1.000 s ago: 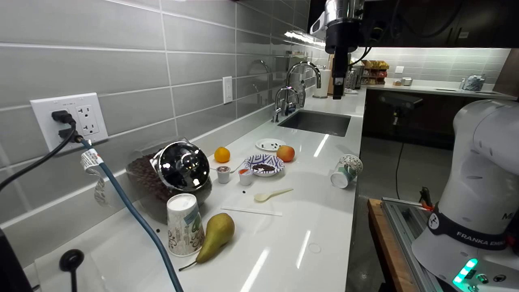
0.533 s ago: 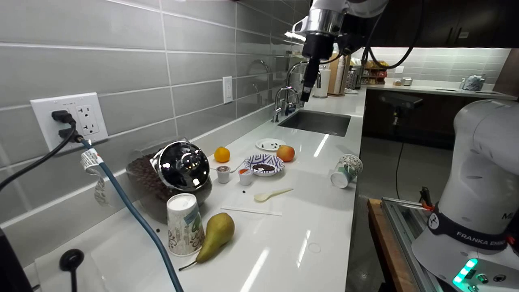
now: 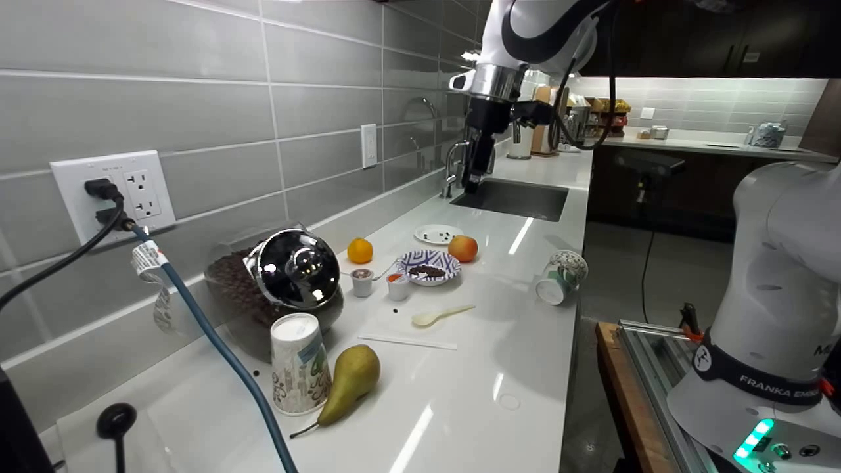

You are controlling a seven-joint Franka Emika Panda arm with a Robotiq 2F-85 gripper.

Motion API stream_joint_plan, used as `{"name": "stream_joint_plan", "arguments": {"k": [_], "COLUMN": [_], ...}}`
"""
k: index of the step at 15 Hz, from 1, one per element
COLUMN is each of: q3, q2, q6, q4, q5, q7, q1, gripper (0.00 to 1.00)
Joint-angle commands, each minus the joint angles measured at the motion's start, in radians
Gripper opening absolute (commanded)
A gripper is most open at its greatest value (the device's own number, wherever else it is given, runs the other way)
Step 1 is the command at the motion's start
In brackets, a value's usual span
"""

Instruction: Shake the bowl

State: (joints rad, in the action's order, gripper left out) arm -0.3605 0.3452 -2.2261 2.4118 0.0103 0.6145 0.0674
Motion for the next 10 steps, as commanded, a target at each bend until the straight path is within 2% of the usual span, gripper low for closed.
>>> {"name": "stream_joint_plan", "arguments": {"k": [1,2,4,7,10], "q3": [0.023,0.023,-0.010,-0.070,-0.101], "q2": [0.006,0.011,-0.057,-0.150,-0.265], "q6": [0.004,0.004,-0.008,-0.005,-0.022], "q4": [-0.002,-0.002,-0.038,-0.090,-0.153], "q5": [0.009,0.009,0.041,0.137,0.259], "q7": [0.006,0.005,0.051,0.179,0.333], "q1": [0.021,0.021,0.016,0.014,0.033], "gripper": [1.00,1.00,1.00,1.00,1.00]}}
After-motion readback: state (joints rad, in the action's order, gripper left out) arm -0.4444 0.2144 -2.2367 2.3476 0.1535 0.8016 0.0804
